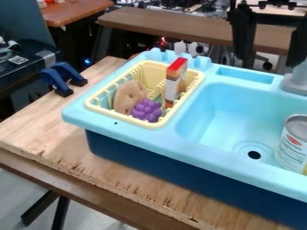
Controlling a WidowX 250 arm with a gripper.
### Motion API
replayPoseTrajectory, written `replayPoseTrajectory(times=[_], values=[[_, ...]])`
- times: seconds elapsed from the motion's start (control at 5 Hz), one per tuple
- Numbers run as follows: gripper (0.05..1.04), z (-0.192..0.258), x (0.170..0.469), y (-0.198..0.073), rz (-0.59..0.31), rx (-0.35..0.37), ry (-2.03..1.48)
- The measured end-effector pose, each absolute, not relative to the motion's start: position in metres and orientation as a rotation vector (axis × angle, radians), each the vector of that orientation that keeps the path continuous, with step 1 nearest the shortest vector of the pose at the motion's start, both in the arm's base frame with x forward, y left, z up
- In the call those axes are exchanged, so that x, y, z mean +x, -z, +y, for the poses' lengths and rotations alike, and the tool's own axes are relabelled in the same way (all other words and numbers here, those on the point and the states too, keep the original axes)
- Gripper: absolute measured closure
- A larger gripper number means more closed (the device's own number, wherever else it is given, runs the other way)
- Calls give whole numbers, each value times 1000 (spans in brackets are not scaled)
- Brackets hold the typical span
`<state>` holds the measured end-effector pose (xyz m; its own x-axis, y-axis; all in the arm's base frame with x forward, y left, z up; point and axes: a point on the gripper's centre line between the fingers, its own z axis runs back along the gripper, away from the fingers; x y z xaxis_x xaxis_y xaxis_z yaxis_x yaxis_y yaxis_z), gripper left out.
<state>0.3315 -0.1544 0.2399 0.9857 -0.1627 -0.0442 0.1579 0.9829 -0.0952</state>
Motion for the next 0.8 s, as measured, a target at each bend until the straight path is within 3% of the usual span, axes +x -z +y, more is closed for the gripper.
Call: replayPoseTrajectory(times=[0.2, 0.4, 0.8], values=[[82, -156, 335, -223, 100, -76, 156], [82, -163, 345, -216, 35, -54, 136], [82, -177, 351, -170, -55, 32, 8]])
